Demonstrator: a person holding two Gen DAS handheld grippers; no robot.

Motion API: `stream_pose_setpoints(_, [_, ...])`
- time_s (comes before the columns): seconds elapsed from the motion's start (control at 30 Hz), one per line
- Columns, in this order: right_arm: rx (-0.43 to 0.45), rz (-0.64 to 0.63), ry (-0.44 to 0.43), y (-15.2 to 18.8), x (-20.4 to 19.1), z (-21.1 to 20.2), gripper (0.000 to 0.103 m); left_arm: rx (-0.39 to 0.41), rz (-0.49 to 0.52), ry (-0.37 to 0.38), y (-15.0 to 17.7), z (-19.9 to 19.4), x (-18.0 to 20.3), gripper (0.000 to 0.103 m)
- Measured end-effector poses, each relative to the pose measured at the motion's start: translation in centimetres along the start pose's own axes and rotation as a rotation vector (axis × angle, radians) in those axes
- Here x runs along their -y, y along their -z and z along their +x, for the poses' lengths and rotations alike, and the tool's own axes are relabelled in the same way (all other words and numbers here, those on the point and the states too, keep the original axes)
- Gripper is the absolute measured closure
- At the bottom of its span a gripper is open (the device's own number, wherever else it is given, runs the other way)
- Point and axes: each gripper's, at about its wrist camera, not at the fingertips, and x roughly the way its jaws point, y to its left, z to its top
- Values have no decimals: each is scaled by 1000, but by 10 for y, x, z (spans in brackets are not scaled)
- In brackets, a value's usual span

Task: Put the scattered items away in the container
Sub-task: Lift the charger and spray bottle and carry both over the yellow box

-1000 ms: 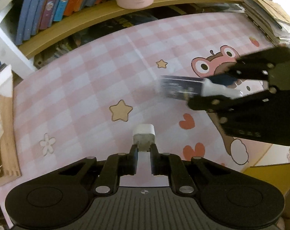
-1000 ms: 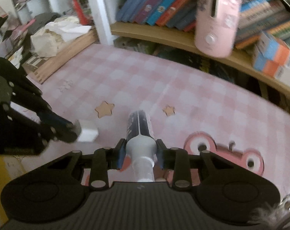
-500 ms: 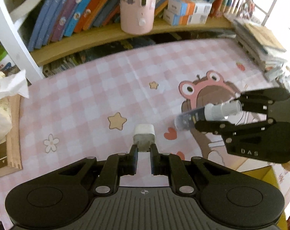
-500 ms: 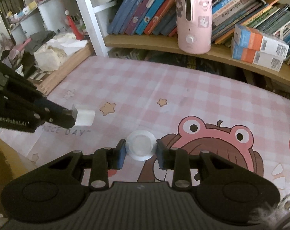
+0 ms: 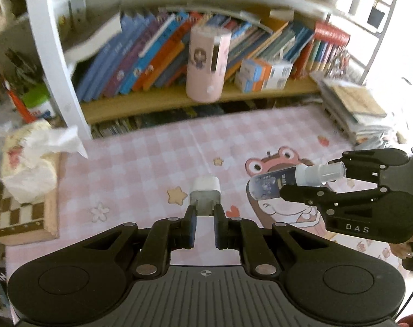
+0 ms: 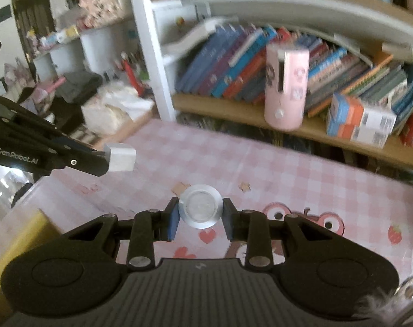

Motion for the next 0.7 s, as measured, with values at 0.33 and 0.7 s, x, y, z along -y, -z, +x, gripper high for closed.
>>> stream_pose_setpoints(0.33, [103,-71,-28,-5,-54,-75,72,132,-8,38,25,-83,7,91])
stream_pose_setpoints(0.7, [142,-87,-32,29,-114,-153,72,249,-30,105,75,-166,25,91])
